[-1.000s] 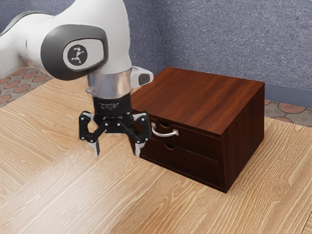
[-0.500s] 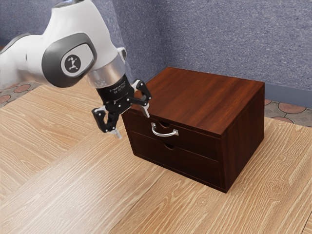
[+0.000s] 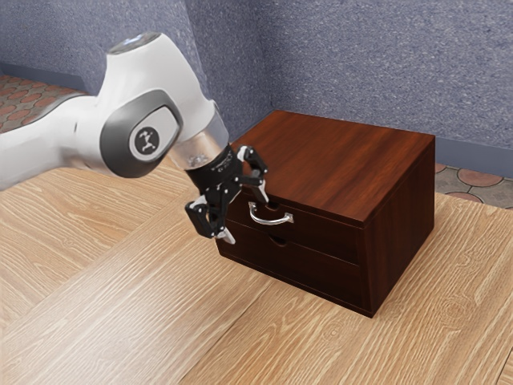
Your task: Pull the drawer handle with one arm to open the drawer
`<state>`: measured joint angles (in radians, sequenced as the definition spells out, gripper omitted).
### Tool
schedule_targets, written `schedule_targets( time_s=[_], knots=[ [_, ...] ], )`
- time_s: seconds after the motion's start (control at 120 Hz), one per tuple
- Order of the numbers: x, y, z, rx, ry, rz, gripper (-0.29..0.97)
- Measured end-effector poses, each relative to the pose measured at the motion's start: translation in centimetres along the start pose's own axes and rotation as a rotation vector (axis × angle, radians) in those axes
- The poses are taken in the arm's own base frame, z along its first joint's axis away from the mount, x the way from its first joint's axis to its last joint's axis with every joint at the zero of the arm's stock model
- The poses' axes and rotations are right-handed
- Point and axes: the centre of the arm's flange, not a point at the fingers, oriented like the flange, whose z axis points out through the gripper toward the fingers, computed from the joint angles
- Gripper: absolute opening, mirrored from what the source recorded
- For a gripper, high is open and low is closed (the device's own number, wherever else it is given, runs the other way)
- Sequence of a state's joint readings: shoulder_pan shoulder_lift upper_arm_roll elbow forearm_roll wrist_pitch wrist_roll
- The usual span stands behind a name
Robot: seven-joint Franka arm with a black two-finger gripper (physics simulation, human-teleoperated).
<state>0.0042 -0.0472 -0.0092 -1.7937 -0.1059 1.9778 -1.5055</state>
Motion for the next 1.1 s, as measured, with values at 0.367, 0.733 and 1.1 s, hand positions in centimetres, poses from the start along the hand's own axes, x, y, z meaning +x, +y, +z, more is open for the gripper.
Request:
schedule_targets(
  time_s=[0.367, 0.733, 1.1],
  knots=[
    [0.6, -1.0, 1.8, -0.004, -0.002, -0.066, 0.68],
    [0.4, -1.5, 1.8, -0.011, -0.003, -0.089, 0.68],
    [0.3, -2.0, 2.4, 0.003, -0.002, -0.103, 0.27]
  ],
)
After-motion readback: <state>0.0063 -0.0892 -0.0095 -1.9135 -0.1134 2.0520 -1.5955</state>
